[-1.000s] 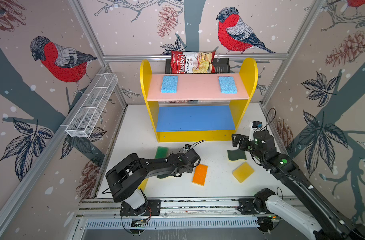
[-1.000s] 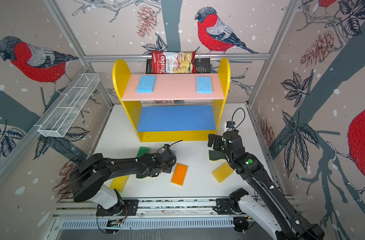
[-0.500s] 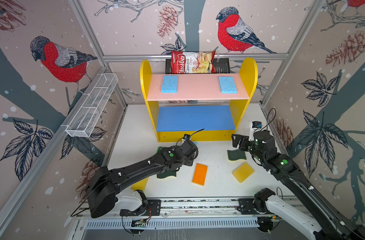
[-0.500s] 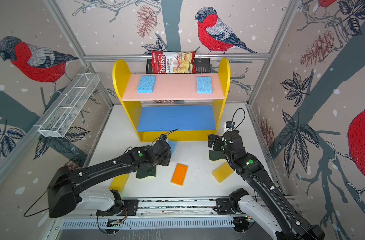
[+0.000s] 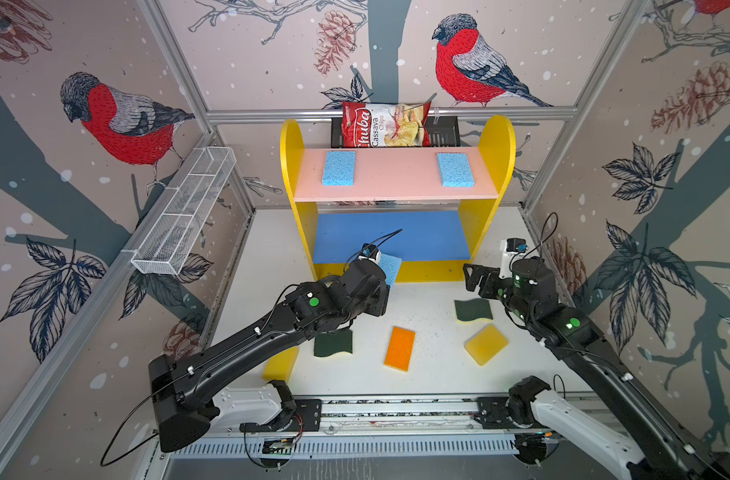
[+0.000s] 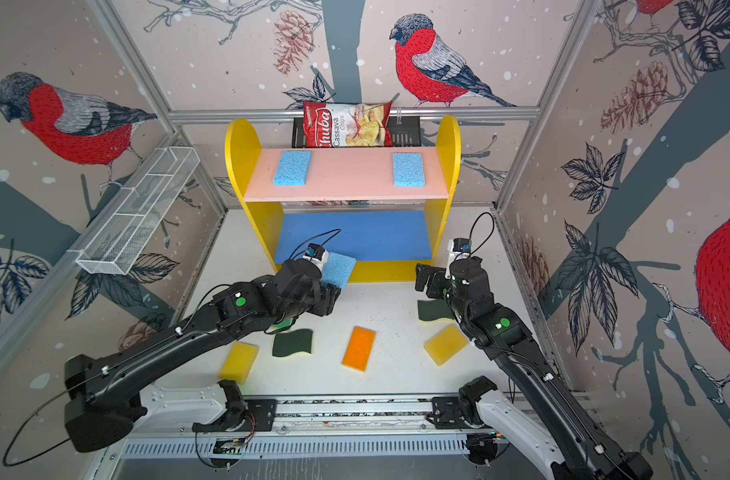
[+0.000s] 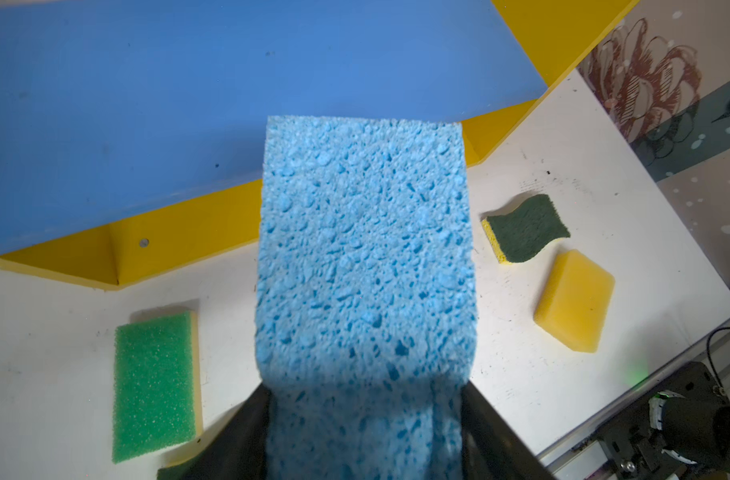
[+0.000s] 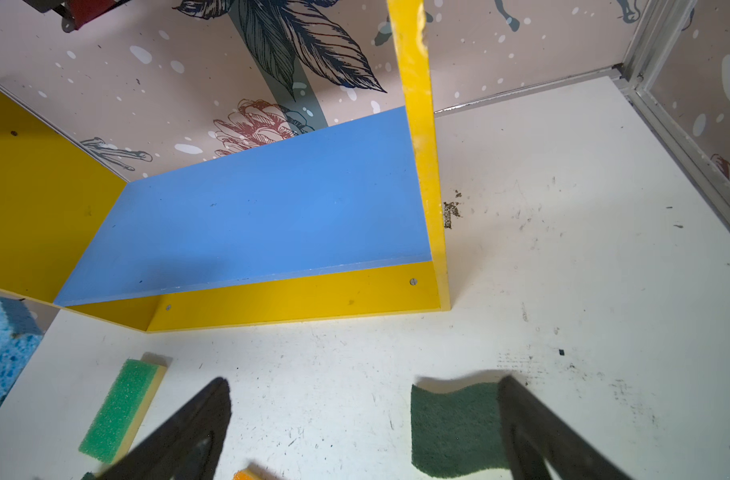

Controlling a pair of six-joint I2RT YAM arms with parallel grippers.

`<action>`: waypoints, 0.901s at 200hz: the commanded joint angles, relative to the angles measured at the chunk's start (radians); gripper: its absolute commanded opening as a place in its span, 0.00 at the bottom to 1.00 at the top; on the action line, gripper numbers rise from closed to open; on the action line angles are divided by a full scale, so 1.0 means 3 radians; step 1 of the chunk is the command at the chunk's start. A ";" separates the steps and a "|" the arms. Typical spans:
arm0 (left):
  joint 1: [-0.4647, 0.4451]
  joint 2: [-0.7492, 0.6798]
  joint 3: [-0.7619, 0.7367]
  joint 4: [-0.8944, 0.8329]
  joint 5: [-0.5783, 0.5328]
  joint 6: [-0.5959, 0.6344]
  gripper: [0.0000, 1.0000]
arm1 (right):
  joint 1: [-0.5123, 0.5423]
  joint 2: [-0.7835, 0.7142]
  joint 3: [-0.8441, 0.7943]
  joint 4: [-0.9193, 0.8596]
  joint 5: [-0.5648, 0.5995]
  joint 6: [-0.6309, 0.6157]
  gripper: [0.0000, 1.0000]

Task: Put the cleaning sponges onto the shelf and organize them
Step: 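Lift the light blue sponge with the left gripper toward the pink shelf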

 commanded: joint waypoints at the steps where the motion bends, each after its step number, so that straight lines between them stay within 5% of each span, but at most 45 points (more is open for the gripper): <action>1: 0.0003 -0.0028 0.0201 -0.0109 -0.0046 0.0211 0.65 | -0.0003 -0.0021 0.0050 0.0006 -0.0017 -0.0041 1.00; 180: 0.0016 0.0793 0.2204 -0.0014 -0.0459 0.1167 0.69 | -0.0001 -0.0018 0.0187 -0.0019 -0.0157 -0.0183 0.99</action>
